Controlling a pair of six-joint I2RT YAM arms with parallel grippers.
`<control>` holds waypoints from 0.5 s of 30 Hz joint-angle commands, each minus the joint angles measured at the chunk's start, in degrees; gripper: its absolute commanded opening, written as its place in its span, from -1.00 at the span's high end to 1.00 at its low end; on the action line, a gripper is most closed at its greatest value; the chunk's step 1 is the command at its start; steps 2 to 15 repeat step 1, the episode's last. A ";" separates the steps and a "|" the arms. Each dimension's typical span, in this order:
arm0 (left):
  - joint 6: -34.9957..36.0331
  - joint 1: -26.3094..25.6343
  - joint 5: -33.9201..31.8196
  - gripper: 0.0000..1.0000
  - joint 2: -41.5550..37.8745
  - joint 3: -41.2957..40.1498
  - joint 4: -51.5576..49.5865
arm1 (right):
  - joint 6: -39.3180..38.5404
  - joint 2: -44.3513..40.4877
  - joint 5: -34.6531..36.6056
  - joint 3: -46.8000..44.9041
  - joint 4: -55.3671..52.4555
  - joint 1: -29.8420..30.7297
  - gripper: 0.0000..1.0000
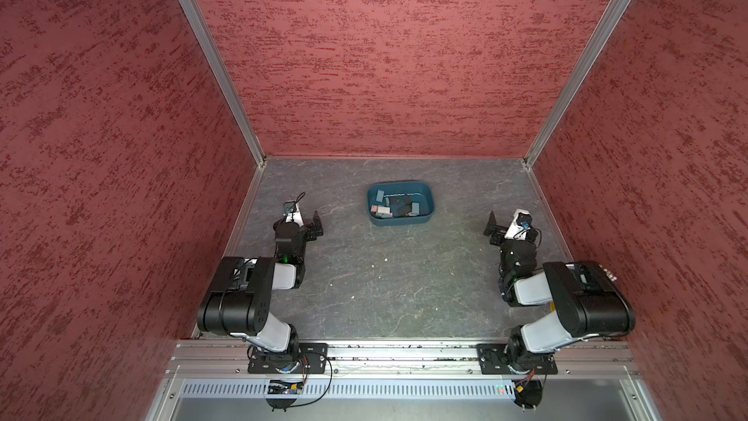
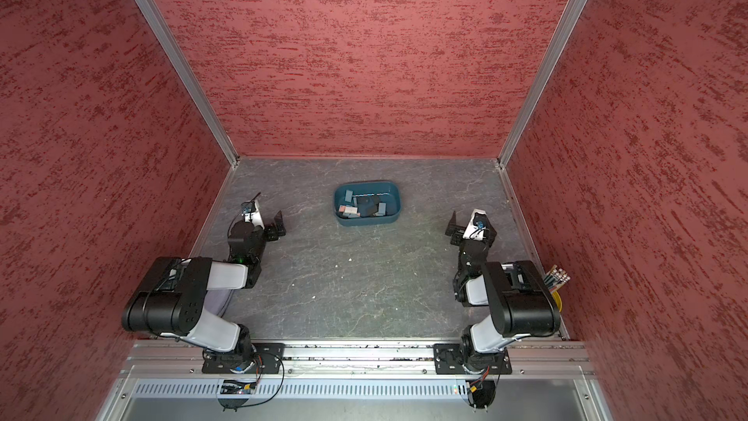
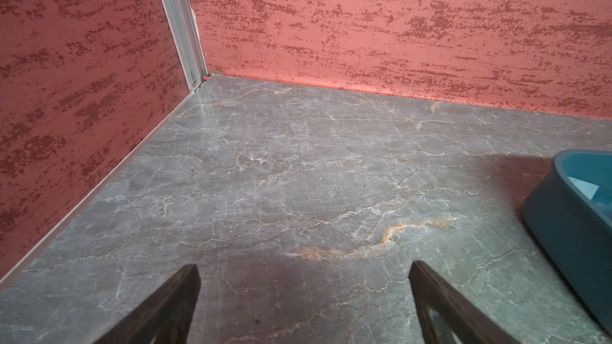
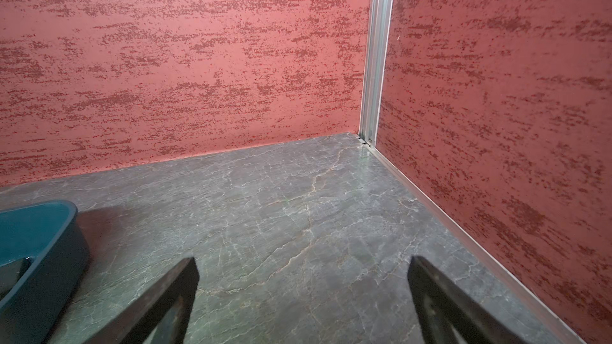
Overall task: Put the eraser in the storage box
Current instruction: Reset both arms
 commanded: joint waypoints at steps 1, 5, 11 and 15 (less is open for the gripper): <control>-0.22 0.41 0.43 -0.99 -0.17 0.82 0.67 | 0.54 -0.01 -1.04 0.93 0.92 -0.20 -0.98; -0.22 0.41 0.43 -0.99 -0.17 0.82 0.67 | 0.54 -0.01 -1.04 0.93 0.92 -0.20 -0.98; -0.22 0.41 0.43 -0.99 -0.17 0.82 0.67 | 0.54 -0.01 -1.04 0.93 0.92 -0.20 -0.98; -0.22 0.41 0.43 -0.99 -0.17 0.82 0.67 | 0.54 -0.01 -1.04 0.93 0.92 -0.20 -0.98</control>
